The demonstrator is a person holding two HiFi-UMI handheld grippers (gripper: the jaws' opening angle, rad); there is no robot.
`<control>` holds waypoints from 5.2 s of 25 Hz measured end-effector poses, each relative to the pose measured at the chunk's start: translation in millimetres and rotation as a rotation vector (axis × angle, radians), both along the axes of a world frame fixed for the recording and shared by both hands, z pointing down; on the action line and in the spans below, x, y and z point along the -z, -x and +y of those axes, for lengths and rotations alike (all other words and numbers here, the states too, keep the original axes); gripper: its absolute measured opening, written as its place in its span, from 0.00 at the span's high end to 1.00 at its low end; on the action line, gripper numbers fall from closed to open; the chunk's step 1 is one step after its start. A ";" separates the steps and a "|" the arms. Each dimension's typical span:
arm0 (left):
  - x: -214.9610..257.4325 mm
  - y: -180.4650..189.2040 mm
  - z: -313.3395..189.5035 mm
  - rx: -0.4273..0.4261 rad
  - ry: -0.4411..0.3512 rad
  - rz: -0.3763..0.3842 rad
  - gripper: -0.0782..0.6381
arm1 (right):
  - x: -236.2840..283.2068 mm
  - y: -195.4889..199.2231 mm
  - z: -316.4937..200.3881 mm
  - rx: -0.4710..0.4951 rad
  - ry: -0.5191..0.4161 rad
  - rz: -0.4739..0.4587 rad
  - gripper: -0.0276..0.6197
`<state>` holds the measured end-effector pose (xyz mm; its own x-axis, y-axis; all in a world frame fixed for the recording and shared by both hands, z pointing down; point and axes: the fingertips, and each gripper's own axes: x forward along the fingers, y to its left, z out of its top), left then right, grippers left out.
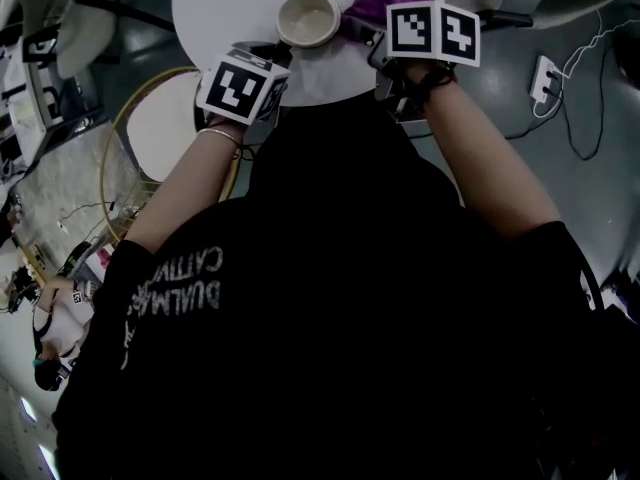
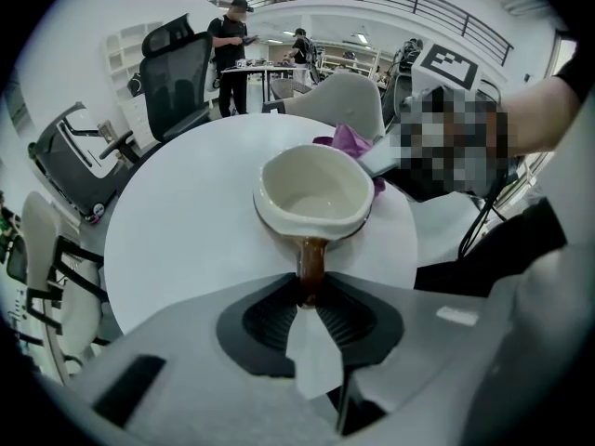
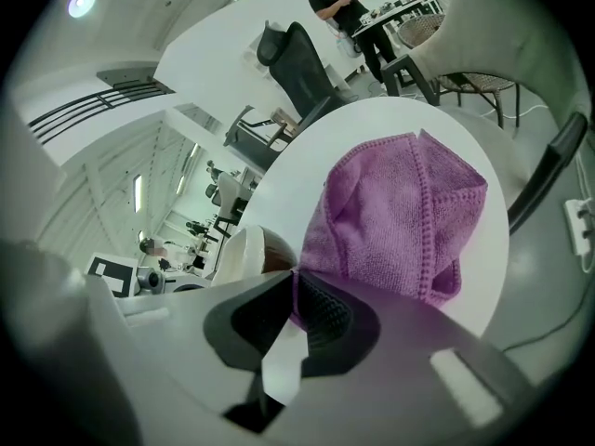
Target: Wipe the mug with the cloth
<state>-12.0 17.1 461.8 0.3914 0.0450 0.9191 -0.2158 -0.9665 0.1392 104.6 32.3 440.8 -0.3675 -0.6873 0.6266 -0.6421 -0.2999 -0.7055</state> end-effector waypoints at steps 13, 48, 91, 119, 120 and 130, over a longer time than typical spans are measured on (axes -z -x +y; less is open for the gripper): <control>-0.8 3.4 -0.4 -0.032 -0.004 0.026 0.79 | -3.0 8.1 15.2 -0.268 -0.001 -0.049 0.91; 1.6 -5.0 9.0 -0.087 -0.020 0.113 0.79 | -6.5 87.5 19.7 -0.435 -0.015 -0.292 0.92; 107.7 12.0 -18.5 0.685 0.061 0.678 0.62 | 234.0 -91.8 35.4 -0.084 -0.684 -0.346 0.92; 452.4 -121.0 111.4 0.291 -0.279 1.237 0.72 | 452.3 -108.9 103.0 0.358 -1.214 -0.131 0.92; 450.9 -121.2 111.0 0.292 -0.278 1.230 0.72 | 451.2 -109.2 102.4 0.358 -1.212 -0.131 0.92; 435.7 -124.0 105.9 0.291 -0.258 1.186 0.74 | 440.3 -117.8 97.2 0.332 -1.193 -0.157 0.92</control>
